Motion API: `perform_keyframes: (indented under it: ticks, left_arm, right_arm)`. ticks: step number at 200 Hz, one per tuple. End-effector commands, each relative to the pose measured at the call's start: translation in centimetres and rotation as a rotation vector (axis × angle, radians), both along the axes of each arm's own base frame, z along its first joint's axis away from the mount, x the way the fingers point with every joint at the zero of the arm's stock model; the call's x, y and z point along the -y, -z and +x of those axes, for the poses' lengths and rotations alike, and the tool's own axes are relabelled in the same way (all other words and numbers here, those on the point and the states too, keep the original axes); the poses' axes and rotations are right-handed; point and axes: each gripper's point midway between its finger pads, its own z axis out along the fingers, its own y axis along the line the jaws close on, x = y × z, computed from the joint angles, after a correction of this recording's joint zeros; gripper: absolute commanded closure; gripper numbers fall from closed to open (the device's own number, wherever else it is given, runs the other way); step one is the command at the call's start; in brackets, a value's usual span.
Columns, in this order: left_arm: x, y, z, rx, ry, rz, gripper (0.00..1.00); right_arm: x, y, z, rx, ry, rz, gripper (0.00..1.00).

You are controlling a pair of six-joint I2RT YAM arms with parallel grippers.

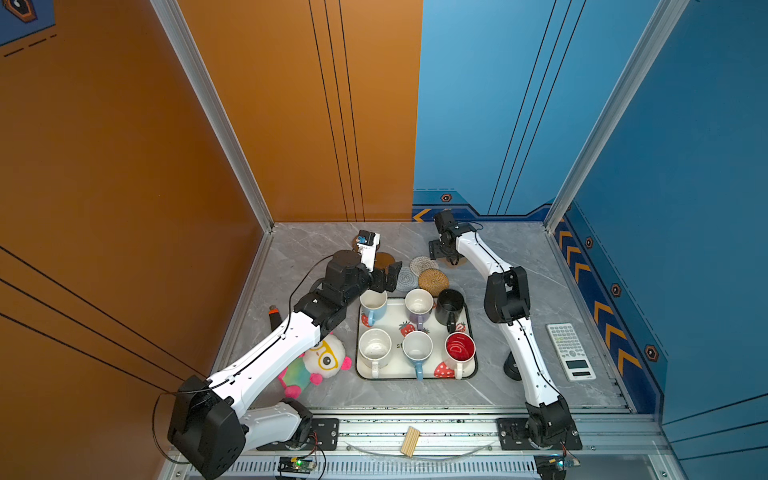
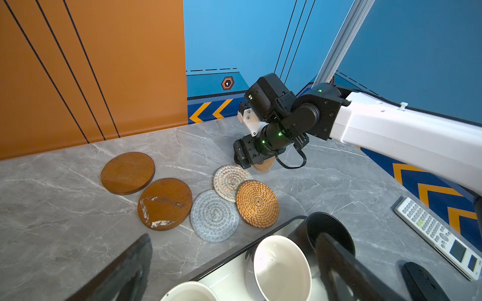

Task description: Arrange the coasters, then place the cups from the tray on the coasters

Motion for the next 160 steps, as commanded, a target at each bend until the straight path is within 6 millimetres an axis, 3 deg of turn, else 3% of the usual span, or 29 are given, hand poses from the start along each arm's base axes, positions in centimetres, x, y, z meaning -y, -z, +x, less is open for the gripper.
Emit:
perform_keyframes:
  ticks: [1,99,160]
  left_arm:
    - [0.3,-0.8,-0.7,0.034,0.025,-0.004,0.02]
    - [0.2,-1.4,-0.9,0.046,0.024,-0.016,0.01]
    - [-0.2,-3.0,-1.5,0.071,0.020,-0.031,0.01]
  right_arm:
    - [1.7,2.1,-0.9,-0.072,0.017,-0.040,0.13]
    - [5.2,2.7,-1.7,-0.145,0.126,0.061,0.25]
    - [8.0,2.6,-2.8,-0.183,0.197,0.087,0.27]
